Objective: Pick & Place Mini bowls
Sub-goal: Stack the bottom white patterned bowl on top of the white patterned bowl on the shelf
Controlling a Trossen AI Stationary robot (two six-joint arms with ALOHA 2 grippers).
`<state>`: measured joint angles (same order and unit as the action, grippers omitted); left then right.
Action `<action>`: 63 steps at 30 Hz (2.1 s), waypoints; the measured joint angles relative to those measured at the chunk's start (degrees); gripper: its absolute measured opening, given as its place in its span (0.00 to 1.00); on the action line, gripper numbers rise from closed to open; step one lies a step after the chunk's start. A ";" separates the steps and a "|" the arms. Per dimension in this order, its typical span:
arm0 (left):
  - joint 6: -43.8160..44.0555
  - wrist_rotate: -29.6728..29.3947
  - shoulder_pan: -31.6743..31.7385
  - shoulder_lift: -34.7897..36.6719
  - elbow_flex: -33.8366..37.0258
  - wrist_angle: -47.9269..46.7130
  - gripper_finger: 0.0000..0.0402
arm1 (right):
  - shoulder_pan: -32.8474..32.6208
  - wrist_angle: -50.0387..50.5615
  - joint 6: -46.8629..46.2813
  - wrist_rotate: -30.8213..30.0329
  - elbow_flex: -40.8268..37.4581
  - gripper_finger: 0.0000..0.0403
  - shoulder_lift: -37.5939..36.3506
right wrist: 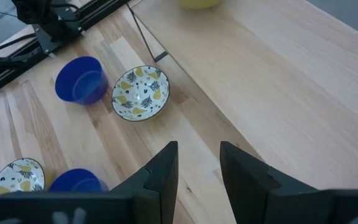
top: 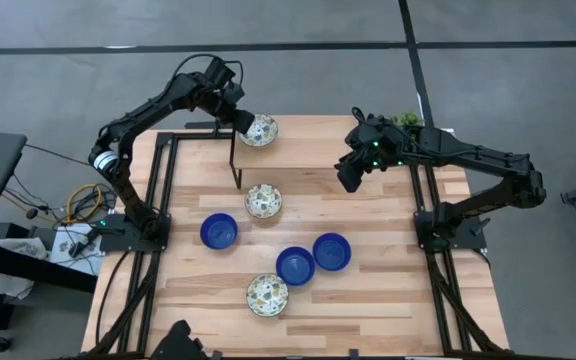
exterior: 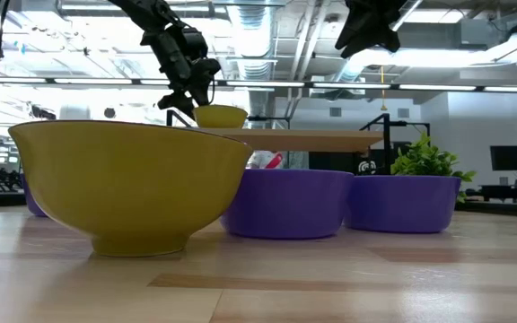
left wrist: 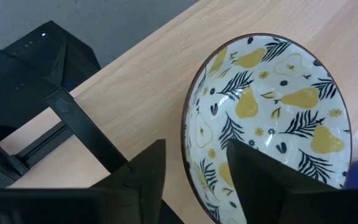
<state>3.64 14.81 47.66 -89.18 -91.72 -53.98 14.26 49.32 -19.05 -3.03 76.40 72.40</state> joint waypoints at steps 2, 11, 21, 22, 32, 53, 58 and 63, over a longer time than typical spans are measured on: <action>0.09 -0.02 0.00 0.46 0.01 0.00 0.45 | 0.00 0.01 0.00 0.00 0.00 0.27 0.00; 0.01 -1.37 0.00 4.98 0.00 0.44 0.47 | 0.02 0.00 0.02 0.00 0.00 0.27 0.00; 1.08 -1.98 -1.20 13.51 0.07 0.42 0.44 | 0.02 0.00 -0.01 0.00 0.00 0.27 0.00; 1.77 -1.95 -1.67 14.42 0.28 0.48 0.44 | 0.02 0.00 -0.27 -0.01 0.00 0.27 0.00; 8.99 -1.88 -14.20 21.91 9.17 4.18 0.41 | -0.57 -7.54 -6.19 0.07 -0.07 0.27 2.02; 5.19 -2.64 -46.19 27.75 18.49 16.84 0.39 | -8.94 -38.06 4.75 15.05 0.00 0.27 15.33; 7.38 -3.84 -48.51 27.97 18.49 12.20 0.39 | -9.57 -21.17 7.15 16.07 0.04 0.27 15.44; 10.01 -4.92 -50.03 28.07 18.49 1.52 0.39 | -10.75 0.94 8.01 12.67 -0.01 0.27 15.96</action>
<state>13.65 9.89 -2.37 -61.11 -73.23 -52.46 3.51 50.26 -11.04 9.64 76.39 88.36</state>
